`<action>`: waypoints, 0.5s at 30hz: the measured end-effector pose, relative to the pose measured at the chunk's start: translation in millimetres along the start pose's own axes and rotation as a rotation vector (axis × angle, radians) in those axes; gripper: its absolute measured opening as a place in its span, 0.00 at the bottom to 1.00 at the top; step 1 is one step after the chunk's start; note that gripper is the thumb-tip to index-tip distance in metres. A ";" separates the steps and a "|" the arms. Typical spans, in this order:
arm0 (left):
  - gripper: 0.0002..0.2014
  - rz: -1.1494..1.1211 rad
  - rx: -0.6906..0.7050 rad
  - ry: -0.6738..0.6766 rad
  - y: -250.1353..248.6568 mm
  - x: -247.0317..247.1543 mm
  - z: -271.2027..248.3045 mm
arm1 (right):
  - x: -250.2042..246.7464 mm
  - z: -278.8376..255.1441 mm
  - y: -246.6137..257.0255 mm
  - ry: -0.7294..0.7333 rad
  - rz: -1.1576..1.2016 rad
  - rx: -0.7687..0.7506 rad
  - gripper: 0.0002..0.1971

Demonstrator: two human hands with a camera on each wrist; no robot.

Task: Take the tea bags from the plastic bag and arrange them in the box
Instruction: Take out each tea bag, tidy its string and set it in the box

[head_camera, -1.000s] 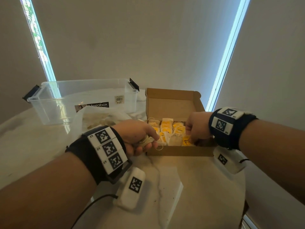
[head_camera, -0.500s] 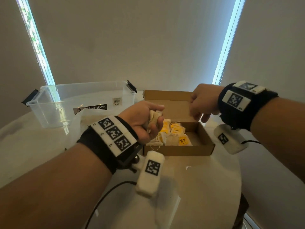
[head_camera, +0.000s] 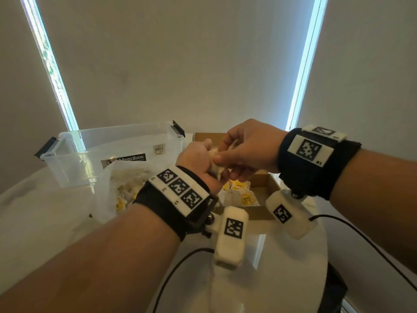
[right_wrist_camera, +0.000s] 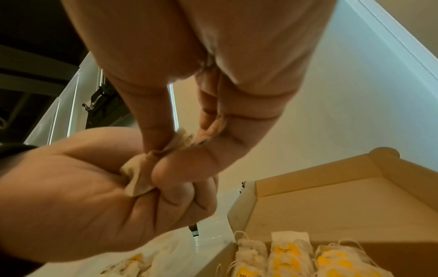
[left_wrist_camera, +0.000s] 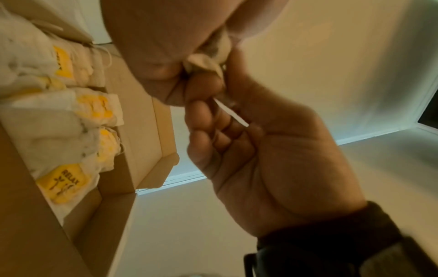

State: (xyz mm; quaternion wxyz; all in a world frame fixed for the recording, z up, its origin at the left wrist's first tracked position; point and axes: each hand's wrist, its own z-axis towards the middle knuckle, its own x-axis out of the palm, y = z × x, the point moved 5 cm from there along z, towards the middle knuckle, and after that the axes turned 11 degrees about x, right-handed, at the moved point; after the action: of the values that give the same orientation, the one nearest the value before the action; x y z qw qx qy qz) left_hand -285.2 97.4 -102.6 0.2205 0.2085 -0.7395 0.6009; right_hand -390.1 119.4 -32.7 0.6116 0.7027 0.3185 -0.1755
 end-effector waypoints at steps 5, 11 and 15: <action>0.17 -0.177 -0.012 0.043 -9.5 -2.0 -10.5 | -12.3 1.3 0.0 -0.072 0.035 -0.006 0.04; 0.07 -0.118 -0.055 0.043 -18.1 -15.3 -12.3 | -30.8 1.2 11.9 -0.118 0.199 -0.077 0.09; 0.18 -0.048 -0.113 0.193 -21.0 -11.4 -18.8 | -35.0 4.1 19.4 -0.111 0.170 -0.138 0.10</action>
State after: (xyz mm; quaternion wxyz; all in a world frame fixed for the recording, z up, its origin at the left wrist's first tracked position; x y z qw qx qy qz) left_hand -262.4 112.3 -89.0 0.3165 0.1545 -0.7423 0.5700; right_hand -402.4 106.3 3.3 0.6879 0.6726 0.2347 -0.1390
